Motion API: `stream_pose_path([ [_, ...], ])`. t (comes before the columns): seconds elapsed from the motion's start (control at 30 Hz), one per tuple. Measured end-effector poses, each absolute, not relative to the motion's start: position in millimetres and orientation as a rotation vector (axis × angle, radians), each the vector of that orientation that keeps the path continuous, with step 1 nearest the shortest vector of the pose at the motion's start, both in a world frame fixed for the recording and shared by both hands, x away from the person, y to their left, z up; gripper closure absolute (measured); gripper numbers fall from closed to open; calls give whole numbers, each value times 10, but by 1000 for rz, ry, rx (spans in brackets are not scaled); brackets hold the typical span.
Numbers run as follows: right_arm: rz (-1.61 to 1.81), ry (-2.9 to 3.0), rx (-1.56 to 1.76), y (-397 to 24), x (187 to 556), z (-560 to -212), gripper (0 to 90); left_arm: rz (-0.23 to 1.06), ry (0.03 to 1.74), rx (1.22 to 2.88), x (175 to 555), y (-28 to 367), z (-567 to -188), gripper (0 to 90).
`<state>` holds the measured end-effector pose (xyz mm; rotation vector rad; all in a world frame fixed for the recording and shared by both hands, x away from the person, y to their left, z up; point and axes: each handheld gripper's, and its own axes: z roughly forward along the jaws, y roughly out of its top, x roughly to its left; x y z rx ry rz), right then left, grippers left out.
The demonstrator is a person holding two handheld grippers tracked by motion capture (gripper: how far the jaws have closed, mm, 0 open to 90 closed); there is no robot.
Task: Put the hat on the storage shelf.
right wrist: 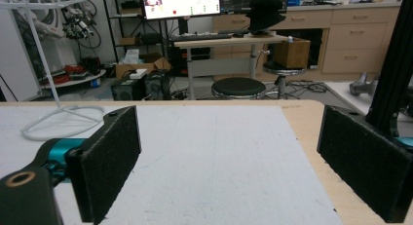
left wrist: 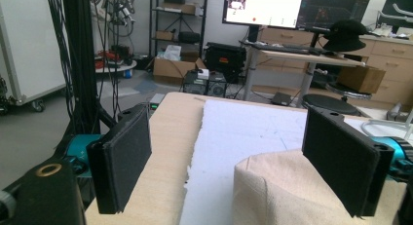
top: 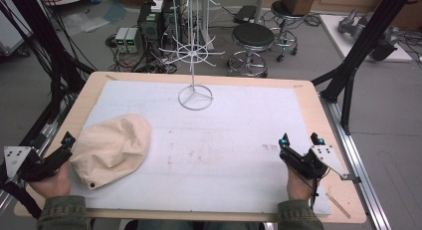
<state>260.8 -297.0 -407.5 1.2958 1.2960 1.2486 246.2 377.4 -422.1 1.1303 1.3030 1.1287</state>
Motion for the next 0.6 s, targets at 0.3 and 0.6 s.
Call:
stream_pose_path([
  [0.3,1244,1301,1289,-2966,2602,-4074,79,1132,1301,1127,2460,3768,-4217,184],
  [0.6,1244,1307,1292,-2966,2607,-4077,79,1130,1301,1130,2464,3769,-4221,184],
])
